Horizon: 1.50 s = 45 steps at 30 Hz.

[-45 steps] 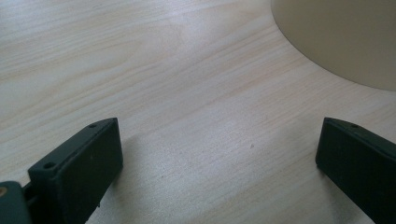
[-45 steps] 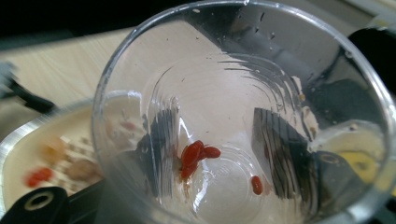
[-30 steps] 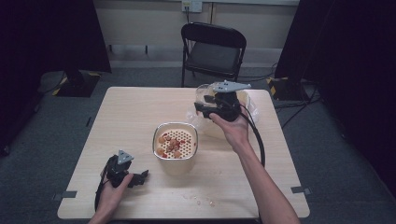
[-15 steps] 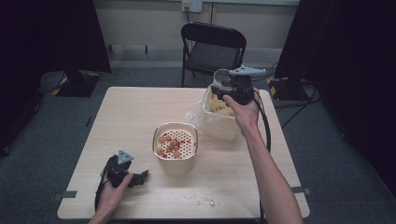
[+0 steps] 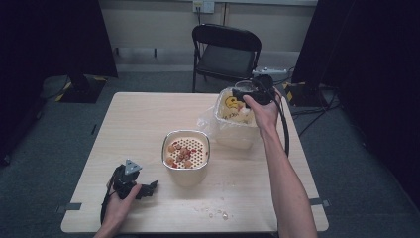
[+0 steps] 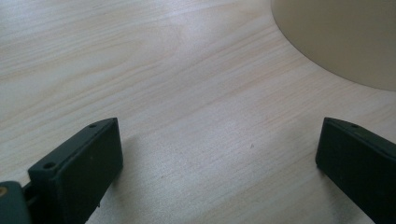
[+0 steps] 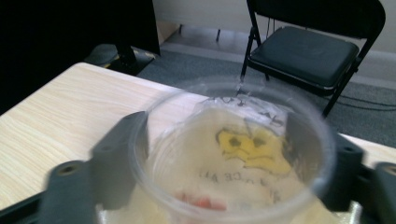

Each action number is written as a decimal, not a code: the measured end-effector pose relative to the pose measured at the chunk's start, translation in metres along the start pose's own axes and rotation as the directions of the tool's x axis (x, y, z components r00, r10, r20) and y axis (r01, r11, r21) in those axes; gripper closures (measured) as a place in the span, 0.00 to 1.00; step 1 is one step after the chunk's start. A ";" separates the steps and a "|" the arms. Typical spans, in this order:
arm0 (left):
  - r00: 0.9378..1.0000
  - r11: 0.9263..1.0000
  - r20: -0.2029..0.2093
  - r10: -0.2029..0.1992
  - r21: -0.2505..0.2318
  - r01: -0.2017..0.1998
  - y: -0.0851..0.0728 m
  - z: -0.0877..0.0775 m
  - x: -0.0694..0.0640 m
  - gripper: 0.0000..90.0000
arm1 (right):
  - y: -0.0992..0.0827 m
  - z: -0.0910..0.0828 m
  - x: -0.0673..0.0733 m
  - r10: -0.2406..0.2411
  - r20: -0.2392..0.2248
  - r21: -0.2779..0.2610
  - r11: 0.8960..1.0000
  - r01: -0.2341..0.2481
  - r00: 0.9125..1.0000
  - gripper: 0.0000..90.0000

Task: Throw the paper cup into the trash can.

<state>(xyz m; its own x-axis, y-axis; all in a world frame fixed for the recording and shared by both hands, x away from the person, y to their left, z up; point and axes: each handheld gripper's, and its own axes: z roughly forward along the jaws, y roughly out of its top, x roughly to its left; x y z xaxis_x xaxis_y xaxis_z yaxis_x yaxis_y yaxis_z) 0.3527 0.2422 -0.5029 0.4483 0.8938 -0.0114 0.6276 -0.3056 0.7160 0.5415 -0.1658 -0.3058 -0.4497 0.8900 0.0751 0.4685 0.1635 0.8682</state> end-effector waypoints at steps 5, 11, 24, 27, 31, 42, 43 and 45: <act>1.000 1.000 -0.001 0.001 0.000 -0.001 0.000 0.000 0.000 0.00 | -0.003 0.003 0.004 0.005 -0.012 -0.003 1.000 -0.005 1.000 0.19; 1.000 1.000 0.000 0.001 -0.001 -0.001 0.000 0.000 0.000 0.00 | -0.014 -0.005 0.007 0.023 -0.030 -0.011 1.000 -0.024 0.999 0.20; 1.000 1.000 0.000 0.001 -0.001 -0.001 0.000 0.000 0.000 0.00 | -0.039 -0.050 0.011 -0.043 -0.032 -0.053 0.998 0.041 0.999 0.20; 1.000 1.000 0.000 0.000 -0.001 0.000 0.000 0.000 0.000 0.00 | -0.051 -0.060 0.011 -0.053 -0.038 -0.044 0.998 0.052 0.998 0.20; 1.000 1.000 -0.001 0.000 -0.001 0.000 0.000 0.000 0.000 0.00 | -0.062 -0.074 0.013 -0.062 -0.056 -0.032 0.998 0.061 0.997 0.20; 1.000 1.000 0.000 0.001 -0.001 -0.001 0.000 0.000 0.000 0.00 | -0.114 -0.103 0.014 -0.054 -0.064 -0.004 0.999 0.054 0.996 0.18; 1.000 1.000 0.000 0.001 -0.001 -0.001 0.000 0.000 0.000 0.00 | -0.120 -0.104 0.014 -0.056 -0.066 0.005 0.998 0.056 0.996 0.18; 1.000 1.000 -0.001 0.000 -0.001 -0.001 0.000 0.000 0.000 0.00 | -0.134 -0.106 0.014 -0.056 -0.069 0.019 0.998 0.058 0.996 0.18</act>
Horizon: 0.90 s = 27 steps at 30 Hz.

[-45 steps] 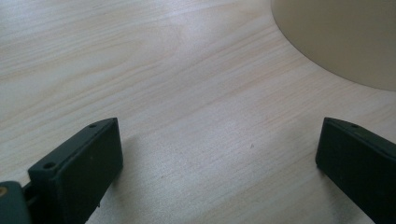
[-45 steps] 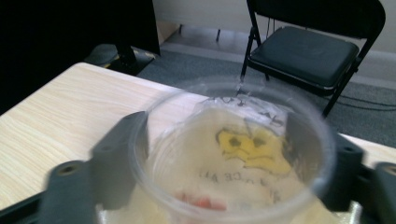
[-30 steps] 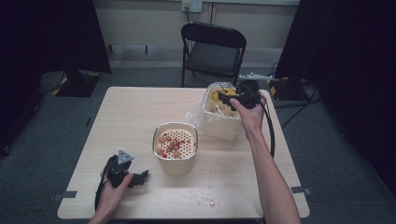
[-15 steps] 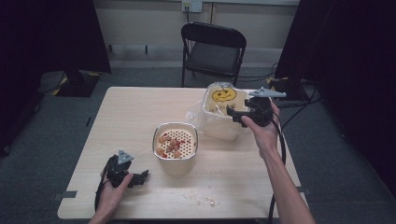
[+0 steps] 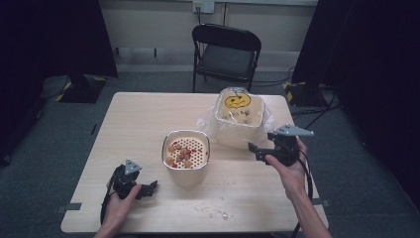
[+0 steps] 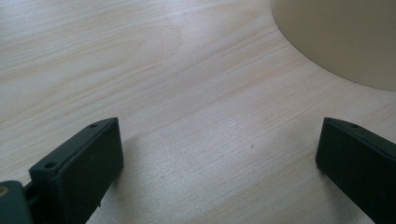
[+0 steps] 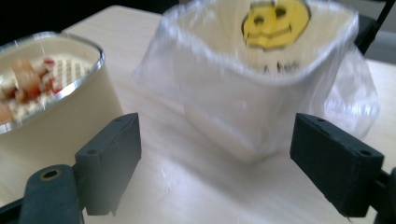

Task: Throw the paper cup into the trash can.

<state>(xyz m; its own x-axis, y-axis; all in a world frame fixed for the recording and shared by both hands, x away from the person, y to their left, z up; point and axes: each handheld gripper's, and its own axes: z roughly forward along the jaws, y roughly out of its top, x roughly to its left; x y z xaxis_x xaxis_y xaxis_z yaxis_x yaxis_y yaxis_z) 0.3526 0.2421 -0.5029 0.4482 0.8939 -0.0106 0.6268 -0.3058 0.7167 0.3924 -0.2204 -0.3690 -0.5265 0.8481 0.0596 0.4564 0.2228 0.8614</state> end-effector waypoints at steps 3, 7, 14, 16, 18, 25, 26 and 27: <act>1.000 1.000 0.000 0.000 0.000 0.000 0.000 0.000 0.000 0.00 | -0.022 0.000 0.000 0.013 -0.005 0.029 1.000 -0.013 1.000 0.18; 1.000 1.000 0.000 0.000 0.000 0.000 0.000 0.000 0.000 0.00 | -0.050 0.004 -0.001 0.024 0.012 0.059 0.998 -0.025 1.000 0.18; 1.000 1.000 -0.003 0.013 0.008 -0.013 0.000 0.000 0.001 0.00 | -0.091 0.019 -0.003 0.015 0.024 0.156 0.988 -0.018 1.000 0.18; 1.000 1.000 -0.003 0.006 0.002 -0.006 0.000 0.000 0.000 0.00 | -0.103 0.022 -0.005 0.032 0.033 0.170 0.985 -0.038 0.999 0.18; 1.000 1.000 -0.003 0.013 0.008 -0.013 0.000 0.000 0.001 0.00 | -0.112 0.025 -0.008 0.035 0.047 0.184 0.982 -0.043 0.998 0.18; 1.000 1.000 -0.002 0.004 0.000 -0.004 0.000 0.000 0.000 0.00 | -0.127 0.038 -0.007 -0.017 0.115 0.231 0.973 -0.010 0.993 0.16; 1.000 1.000 -0.002 0.004 0.001 -0.004 0.000 0.000 0.000 0.00 | -0.127 0.038 -0.008 -0.012 0.112 0.229 0.973 -0.014 0.994 0.16; 1.000 1.000 -0.001 0.004 0.001 -0.004 0.000 0.000 0.000 0.00 | -0.127 0.038 -0.009 -0.014 0.112 0.228 0.974 -0.012 0.994 0.16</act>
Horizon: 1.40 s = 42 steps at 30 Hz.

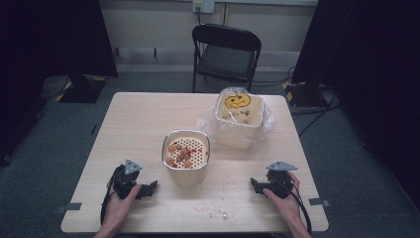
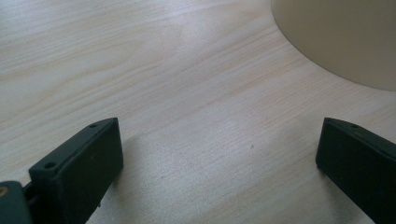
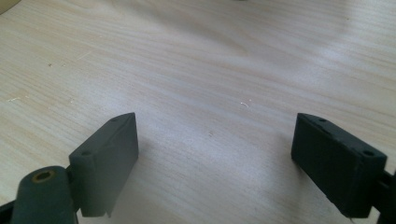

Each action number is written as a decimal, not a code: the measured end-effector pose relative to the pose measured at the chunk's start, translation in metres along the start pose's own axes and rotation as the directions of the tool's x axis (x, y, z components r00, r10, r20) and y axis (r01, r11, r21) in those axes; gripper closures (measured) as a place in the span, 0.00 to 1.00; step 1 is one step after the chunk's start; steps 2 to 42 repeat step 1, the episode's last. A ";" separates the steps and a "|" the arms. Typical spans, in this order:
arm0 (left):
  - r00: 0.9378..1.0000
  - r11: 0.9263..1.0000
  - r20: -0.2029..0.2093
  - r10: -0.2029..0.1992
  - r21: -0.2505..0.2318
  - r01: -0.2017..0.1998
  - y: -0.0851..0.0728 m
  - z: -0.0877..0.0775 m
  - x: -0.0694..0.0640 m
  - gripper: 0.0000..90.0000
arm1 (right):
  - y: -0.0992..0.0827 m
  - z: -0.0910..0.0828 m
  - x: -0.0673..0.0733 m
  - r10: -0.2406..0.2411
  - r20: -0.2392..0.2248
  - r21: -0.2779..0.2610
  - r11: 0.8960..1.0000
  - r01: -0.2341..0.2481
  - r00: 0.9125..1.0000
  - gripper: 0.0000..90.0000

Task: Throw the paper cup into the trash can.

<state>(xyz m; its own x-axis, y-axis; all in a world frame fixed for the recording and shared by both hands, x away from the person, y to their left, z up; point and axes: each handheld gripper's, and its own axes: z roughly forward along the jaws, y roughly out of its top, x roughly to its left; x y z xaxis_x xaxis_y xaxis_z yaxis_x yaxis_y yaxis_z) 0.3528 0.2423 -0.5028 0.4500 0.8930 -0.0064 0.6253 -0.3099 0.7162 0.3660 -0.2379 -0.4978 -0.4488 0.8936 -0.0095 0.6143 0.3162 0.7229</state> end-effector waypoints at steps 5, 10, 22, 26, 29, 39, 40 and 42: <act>1.000 1.000 -0.001 -0.001 0.000 0.001 0.000 0.000 0.000 0.00 | -0.001 0.000 0.000 -0.007 0.000 -0.007 1.000 0.007 1.000 0.16; 1.000 1.000 -0.001 -0.001 0.000 0.001 0.000 0.000 0.000 0.00 | -0.001 0.000 0.000 -0.007 0.000 -0.007 1.000 0.007 1.000 0.16; 1.000 1.000 -0.001 -0.001 0.000 0.001 0.000 0.000 0.000 0.00 | -0.001 0.000 0.000 -0.007 0.000 -0.007 1.000 0.007 1.000 0.16; 1.000 1.000 -0.001 -0.001 0.000 0.001 0.000 0.000 0.000 0.00 | -0.001 0.000 0.000 -0.007 0.000 -0.007 1.000 0.007 1.000 0.16; 1.000 1.000 -0.001 -0.001 0.000 0.001 0.000 0.000 0.000 0.00 | -0.001 0.000 0.000 -0.007 0.000 -0.007 1.000 0.007 1.000 0.16; 1.000 1.000 -0.001 -0.001 0.000 0.001 0.000 0.000 0.000 0.00 | -0.001 0.000 0.000 -0.007 0.000 -0.007 1.000 0.007 1.000 0.16; 1.000 1.000 -0.001 -0.001 0.000 0.001 0.000 0.000 0.000 0.00 | -0.001 0.000 0.000 -0.007 0.000 -0.007 1.000 0.007 1.000 0.16; 1.000 1.000 -0.001 -0.001 0.000 0.001 0.000 0.000 0.000 0.00 | -0.001 0.000 0.000 -0.007 0.000 -0.007 1.000 0.007 1.000 0.16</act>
